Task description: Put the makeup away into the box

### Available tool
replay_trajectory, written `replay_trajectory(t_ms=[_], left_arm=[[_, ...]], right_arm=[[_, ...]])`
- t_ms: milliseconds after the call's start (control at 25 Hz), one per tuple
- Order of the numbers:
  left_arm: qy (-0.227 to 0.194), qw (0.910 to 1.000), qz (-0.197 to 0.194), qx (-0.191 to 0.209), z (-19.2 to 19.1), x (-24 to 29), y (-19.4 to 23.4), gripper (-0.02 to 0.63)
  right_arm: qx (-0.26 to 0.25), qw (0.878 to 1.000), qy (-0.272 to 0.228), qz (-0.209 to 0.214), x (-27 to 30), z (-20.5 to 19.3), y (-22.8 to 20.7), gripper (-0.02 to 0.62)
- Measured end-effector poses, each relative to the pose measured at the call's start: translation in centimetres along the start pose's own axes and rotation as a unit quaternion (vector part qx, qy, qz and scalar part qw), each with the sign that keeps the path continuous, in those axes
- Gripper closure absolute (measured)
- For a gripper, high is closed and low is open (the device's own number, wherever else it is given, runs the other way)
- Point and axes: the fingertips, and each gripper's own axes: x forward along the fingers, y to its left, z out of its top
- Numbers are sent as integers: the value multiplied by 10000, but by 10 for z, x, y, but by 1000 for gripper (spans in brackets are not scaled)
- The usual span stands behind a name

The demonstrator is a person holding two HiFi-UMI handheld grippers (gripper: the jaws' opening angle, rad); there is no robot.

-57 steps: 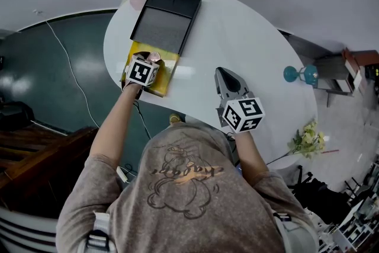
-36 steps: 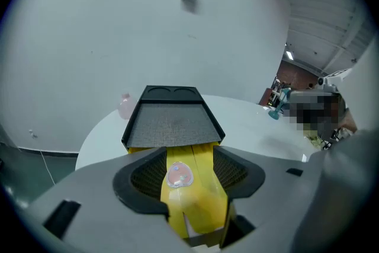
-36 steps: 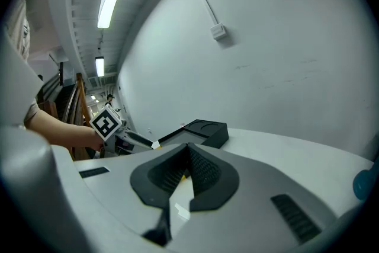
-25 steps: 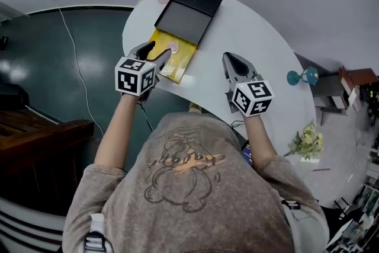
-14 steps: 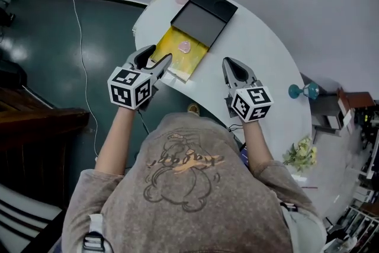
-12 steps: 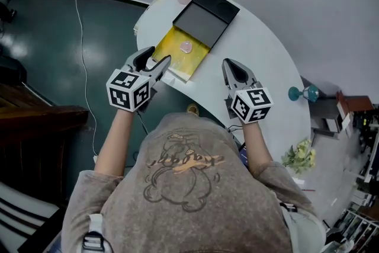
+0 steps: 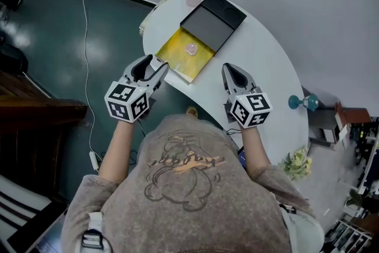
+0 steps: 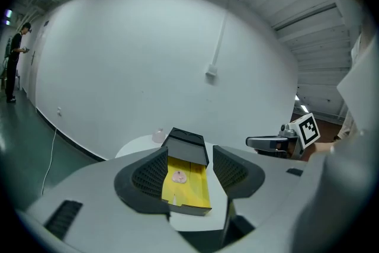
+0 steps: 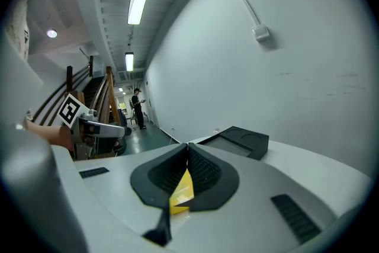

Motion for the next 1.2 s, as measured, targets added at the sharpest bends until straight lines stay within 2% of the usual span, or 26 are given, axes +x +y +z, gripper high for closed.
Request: replay_trajectory(t_ms=[120,240,720,1200], left_arm=[[-187,9998,-77,49,1,-2,-3,362],[-318,9994,-132,80,-2,-3,-4,410],[-482,9986,147,164,-19,-6,10,540],[-381,9991,127,94,-33,8,10,578]], right_arm=[[-20,10000,-34,34,0,0,4,592],[-34,10000,-74,44,-1,-2,6,592],[-126,9999,-68,39,-1,-13,13,592],[-130,9997,-90,-188,-5,-28,2,592]])
